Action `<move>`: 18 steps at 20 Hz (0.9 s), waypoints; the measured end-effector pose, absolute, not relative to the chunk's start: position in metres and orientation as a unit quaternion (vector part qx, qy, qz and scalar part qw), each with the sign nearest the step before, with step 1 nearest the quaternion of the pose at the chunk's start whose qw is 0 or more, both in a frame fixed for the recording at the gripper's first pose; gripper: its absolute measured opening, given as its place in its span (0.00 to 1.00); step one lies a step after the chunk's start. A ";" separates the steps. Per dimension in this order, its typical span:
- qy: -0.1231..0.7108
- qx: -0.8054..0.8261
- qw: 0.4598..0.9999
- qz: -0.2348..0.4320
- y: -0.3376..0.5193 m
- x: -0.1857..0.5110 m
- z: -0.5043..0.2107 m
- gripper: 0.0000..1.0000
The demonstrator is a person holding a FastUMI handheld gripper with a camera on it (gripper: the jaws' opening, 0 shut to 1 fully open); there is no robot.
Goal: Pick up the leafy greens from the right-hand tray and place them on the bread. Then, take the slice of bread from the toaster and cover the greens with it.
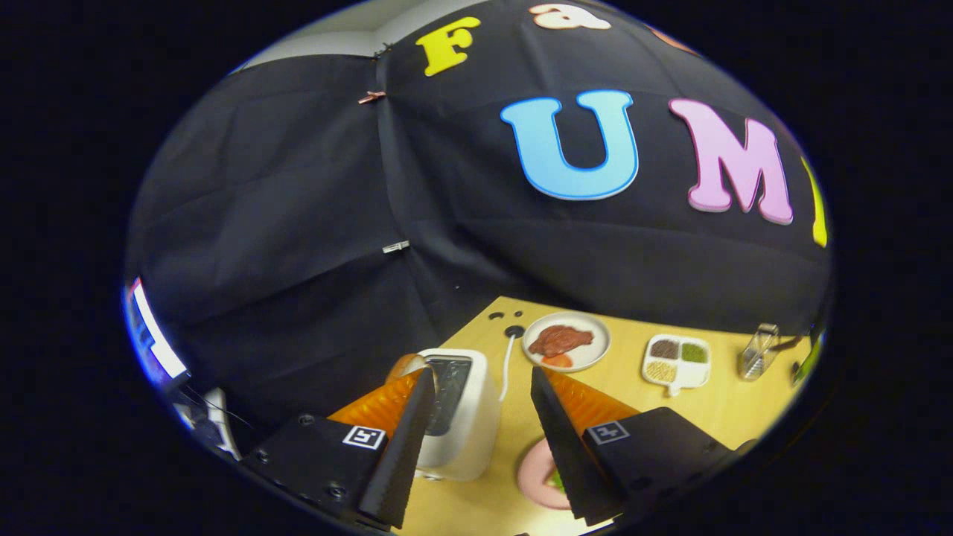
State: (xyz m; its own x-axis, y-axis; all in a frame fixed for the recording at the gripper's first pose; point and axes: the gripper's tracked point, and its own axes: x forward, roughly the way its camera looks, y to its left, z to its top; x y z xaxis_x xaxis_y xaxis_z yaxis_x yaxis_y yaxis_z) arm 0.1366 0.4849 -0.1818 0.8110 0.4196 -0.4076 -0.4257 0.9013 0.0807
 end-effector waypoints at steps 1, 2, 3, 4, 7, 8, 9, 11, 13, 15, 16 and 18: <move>0.185 -0.060 0.959 0.204 0.463 0.139 -0.173 0.82; 0.158 -0.115 0.964 0.180 0.438 0.139 -0.162 0.82; 0.136 -0.155 0.964 0.165 0.417 0.135 -0.152 0.83; 0.125 -0.180 0.963 0.157 0.397 0.132 -0.147 0.83; 0.133 -0.224 0.956 0.136 0.336 0.108 -0.156 0.83; 0.134 -0.243 0.953 0.125 0.310 0.102 -0.153 0.83; 0.137 -0.261 0.949 0.115 0.287 0.093 -0.152 0.83; 0.144 -0.290 0.942 0.093 0.247 0.069 -0.146 0.83; 0.143 -0.314 0.936 0.066 0.212 0.045 -0.132 0.83; 0.145 -0.304 0.940 0.050 0.197 0.022 -0.119 0.83; 0.144 -0.296 0.943 0.045 0.194 0.011 -0.113 0.83; 0.136 -0.312 0.940 0.020 0.173 -0.004 -0.098 0.83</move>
